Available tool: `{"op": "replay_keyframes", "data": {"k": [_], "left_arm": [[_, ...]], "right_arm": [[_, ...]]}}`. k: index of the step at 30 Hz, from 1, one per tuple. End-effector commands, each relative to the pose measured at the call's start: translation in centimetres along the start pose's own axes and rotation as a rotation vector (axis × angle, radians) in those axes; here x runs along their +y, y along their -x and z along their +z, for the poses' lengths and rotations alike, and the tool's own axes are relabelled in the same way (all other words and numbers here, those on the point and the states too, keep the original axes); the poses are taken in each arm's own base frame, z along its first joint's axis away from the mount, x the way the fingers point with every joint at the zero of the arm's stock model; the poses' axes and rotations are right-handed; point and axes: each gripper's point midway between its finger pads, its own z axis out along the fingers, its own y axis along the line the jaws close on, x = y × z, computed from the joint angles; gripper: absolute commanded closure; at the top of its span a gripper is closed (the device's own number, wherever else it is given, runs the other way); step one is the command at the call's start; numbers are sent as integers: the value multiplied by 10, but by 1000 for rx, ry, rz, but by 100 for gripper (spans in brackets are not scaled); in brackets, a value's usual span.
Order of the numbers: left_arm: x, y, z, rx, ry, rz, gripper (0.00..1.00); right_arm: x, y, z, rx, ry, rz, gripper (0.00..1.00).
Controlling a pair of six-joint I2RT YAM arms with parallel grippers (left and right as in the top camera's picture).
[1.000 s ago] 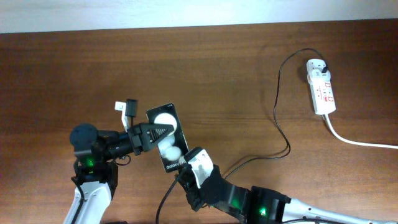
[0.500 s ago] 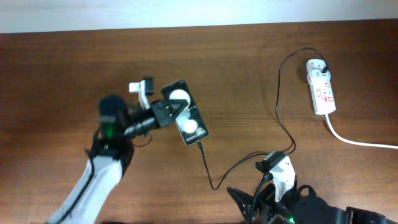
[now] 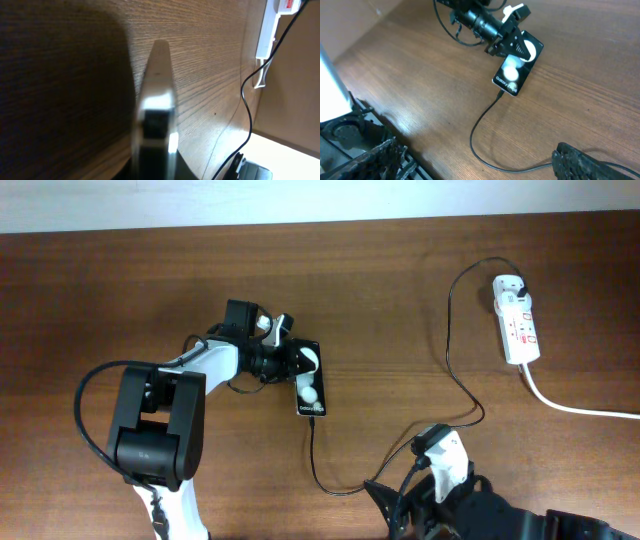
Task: Plug charger to phone and switch on socket
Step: 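Lower the charging phone onto the table with the left gripper and release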
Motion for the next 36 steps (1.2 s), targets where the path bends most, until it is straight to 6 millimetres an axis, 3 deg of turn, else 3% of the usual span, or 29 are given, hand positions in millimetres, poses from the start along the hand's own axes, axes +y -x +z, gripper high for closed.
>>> {"op": "replay_keyframes", "data": {"k": [1,2,4,9,20,24,28,31,33,36], "left_arm": [[-7,6,0,-6,-17,36,81],[-7,6,0,-6,-16,36,63],[-3,6,0,-11,7,31,38],[41,-1,-6,-18,247,-40,1],[71,8,-17,-77,428,-37,1],[97,16,-34,-134,607,-34,1],[101,21,-46,-157,613,-55,1],[87,32,-83,-229,605,-70,1],[55,35,-133,-315,593,-68,1],[9,19,-186,-375,602,42,1]], "right_arm": [[-1,-2,8,24,-31,18,1],[0,-4,12,40,-41,12,1],[0,-7,17,59,-55,29,1],[0,-12,26,91,-76,16,1],[-1,-22,41,153,-122,-12,1],[-3,-23,44,152,-145,20,1],[-12,-17,43,111,-197,84,1],[-12,-18,45,116,-201,81,1],[-12,-22,50,136,-214,72,1],[-7,-30,60,186,-217,59,1]]}}
